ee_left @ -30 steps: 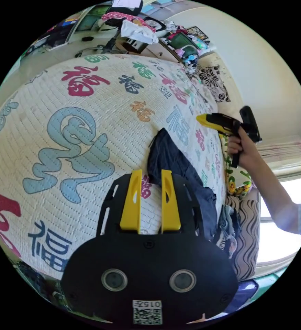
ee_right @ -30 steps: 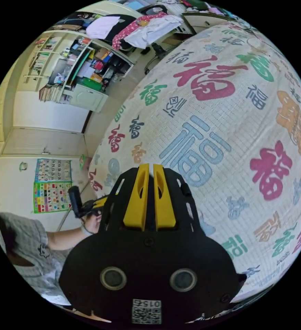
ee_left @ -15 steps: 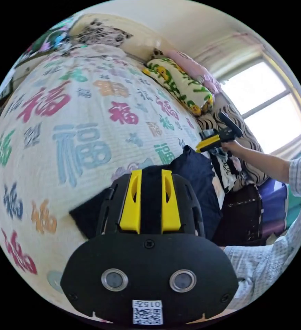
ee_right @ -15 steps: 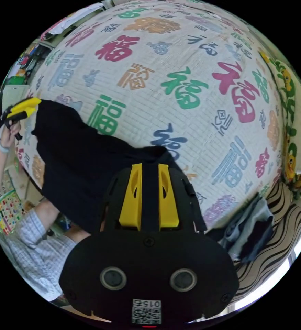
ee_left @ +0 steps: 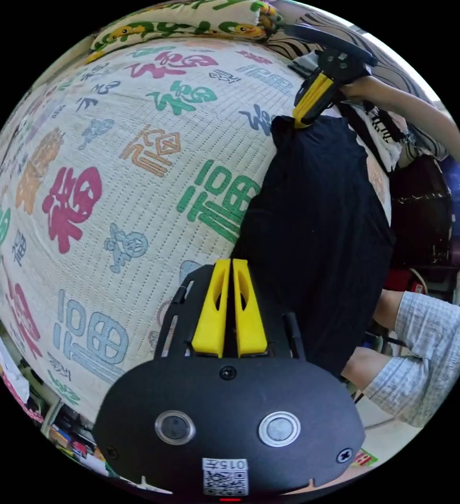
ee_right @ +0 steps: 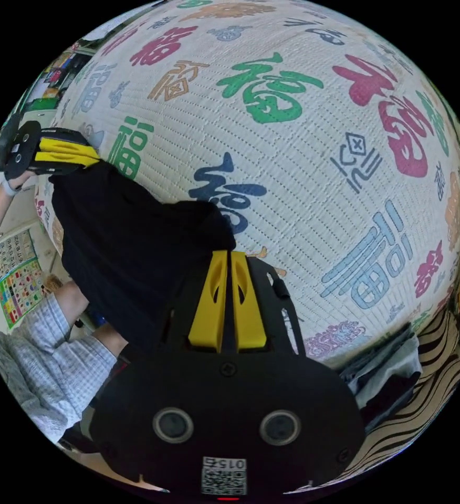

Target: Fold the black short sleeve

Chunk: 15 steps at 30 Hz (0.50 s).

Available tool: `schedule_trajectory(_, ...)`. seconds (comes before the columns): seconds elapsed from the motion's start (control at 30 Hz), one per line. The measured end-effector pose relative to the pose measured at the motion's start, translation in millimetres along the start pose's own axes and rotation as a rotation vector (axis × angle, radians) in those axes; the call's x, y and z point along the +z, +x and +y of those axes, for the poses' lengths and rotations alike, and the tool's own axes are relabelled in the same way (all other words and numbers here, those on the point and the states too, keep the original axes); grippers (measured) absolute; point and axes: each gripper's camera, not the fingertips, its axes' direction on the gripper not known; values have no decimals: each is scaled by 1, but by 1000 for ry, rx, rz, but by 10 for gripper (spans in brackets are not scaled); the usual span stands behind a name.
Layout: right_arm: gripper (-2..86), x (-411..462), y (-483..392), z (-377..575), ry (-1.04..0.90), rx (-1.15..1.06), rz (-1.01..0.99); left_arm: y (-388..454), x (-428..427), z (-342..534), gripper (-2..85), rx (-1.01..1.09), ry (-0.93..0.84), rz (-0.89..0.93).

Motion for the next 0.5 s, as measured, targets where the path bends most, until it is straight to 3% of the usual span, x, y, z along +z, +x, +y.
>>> schedule_trajectory(0.2,-7,-26,48,28,142,65,-70,-35,-35,-3,-5,-280,219,-98)
schedule_trajectory(0.33,5,-19,73,32,150,128,-71,-43,-20,-17,17,-336,223,-122)
schedule_trajectory(0.5,42,-9,109,58,115,275,68,-54,0,-16,85,-441,159,-166)
